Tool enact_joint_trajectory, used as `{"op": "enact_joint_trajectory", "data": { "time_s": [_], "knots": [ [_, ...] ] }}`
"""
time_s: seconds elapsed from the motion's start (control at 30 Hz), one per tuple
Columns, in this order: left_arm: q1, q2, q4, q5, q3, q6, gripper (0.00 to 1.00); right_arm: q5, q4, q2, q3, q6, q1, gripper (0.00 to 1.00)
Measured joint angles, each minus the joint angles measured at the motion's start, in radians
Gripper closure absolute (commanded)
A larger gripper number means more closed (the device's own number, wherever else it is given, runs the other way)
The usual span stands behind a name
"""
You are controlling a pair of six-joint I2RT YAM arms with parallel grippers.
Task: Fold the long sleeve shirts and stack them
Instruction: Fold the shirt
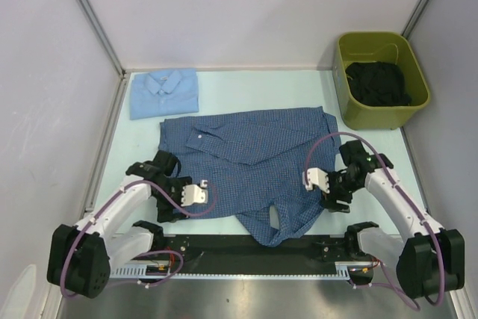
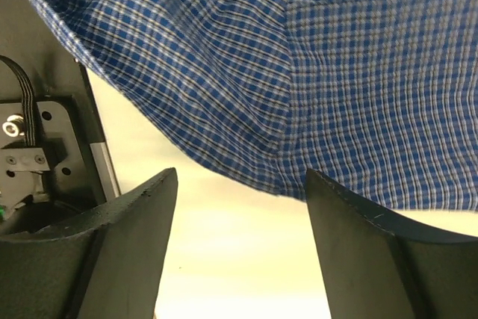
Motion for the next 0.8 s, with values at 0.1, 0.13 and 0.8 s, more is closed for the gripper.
{"op": "enact_joint_trajectory", "data": {
  "time_s": [0.1, 0.13, 0.8],
  "knots": [
    [-0.065, 0.013, 0.0, -0.027, -0.004, 0.018, 0.11, 0.004, 0.019, -0.024, -0.027, -0.019, 0.038, 0.26],
    [-0.1, 0.023, 0.001, -0.042, -0.004, 0.024, 0.12, 0.007, 0.027, -0.025, -0.032, -0.021, 0.055, 0.27],
    [-0.281, -0.044, 0.069, -0.2, -0.083, -0.027, 0.83, 0.092, 0.114, -0.111, -0.097, -0.032, 0.171, 0.74]
  ]
}}
